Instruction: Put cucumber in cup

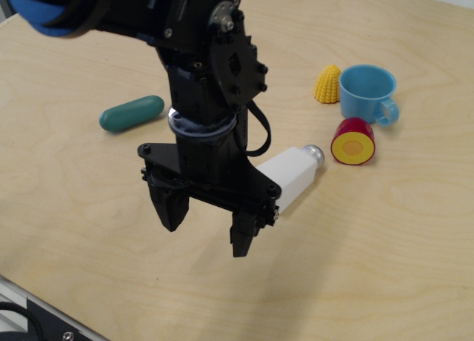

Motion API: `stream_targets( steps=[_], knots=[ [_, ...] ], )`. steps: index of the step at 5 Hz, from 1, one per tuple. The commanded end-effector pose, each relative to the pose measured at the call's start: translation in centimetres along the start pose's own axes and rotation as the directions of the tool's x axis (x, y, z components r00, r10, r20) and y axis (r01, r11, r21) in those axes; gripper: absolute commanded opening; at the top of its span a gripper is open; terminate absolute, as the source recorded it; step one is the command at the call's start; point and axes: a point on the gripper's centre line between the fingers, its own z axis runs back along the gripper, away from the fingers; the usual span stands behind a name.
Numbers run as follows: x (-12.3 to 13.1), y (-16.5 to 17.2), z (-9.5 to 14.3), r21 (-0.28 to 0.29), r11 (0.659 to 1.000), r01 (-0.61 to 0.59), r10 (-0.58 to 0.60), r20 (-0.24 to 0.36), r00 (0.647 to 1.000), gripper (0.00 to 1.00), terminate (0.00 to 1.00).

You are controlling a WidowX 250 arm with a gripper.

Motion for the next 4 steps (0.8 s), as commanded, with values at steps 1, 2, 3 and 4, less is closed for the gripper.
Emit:
stream_targets(
  steps=[1, 2, 3, 4],
  knots=[
    [0.0, 0.0, 0.0, 0.0, 1.0, 0.0, 0.0, 0.0, 1.0, 1.0, 0.0],
    [3.1, 2.9, 0.6, 0.041, 0.999, 0.028, -0.03, 0.049, 0.998, 1.0, 0.0],
    [5.7, 5.3, 1.3, 0.061, 0.993, 0.104, -0.109, 0.075, 0.991, 1.0, 0.0],
    [8.7, 7.5, 1.4, 0.14, 0.966, 0.219, -0.23, 0.069, 0.971, 1.0, 0.0]
  ],
)
